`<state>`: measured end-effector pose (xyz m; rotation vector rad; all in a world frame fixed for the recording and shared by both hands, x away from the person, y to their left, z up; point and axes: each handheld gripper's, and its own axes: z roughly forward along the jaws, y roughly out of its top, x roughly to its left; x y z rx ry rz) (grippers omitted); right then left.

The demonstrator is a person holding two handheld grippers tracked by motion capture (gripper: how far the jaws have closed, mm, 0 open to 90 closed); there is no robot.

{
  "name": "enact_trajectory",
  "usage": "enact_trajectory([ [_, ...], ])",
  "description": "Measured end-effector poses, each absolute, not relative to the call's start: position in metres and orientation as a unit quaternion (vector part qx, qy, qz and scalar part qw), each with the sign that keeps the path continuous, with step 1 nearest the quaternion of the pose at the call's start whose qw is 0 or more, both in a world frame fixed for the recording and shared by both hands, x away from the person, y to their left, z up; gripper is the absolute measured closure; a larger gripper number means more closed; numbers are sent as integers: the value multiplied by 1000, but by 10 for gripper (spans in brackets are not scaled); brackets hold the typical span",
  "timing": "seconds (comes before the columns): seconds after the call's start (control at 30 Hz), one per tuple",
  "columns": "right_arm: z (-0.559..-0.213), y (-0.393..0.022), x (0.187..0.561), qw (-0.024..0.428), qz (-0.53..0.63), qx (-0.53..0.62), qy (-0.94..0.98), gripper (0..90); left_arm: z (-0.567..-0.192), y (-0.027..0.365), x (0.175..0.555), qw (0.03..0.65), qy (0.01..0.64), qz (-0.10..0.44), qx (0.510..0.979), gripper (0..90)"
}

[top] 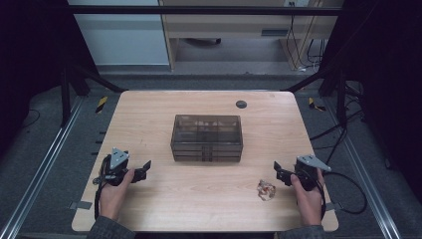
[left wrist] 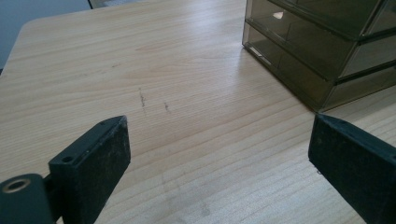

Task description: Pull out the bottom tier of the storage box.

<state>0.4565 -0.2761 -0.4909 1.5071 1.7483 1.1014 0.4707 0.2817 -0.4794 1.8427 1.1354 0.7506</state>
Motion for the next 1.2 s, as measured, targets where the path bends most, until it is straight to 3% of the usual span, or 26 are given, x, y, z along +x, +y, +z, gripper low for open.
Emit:
enact_trajectory([
  [0.37,-486,-273,452,275,411,567,659,120,-472,278,463,408,440,313,736,57],
  [0.77,-479,-257,454,293,374,576,665,150,-468,286,457,395,452,317,734,57],
  [1.2,-438,-175,432,273,348,565,697,219,-464,280,450,379,433,326,750,52],
])
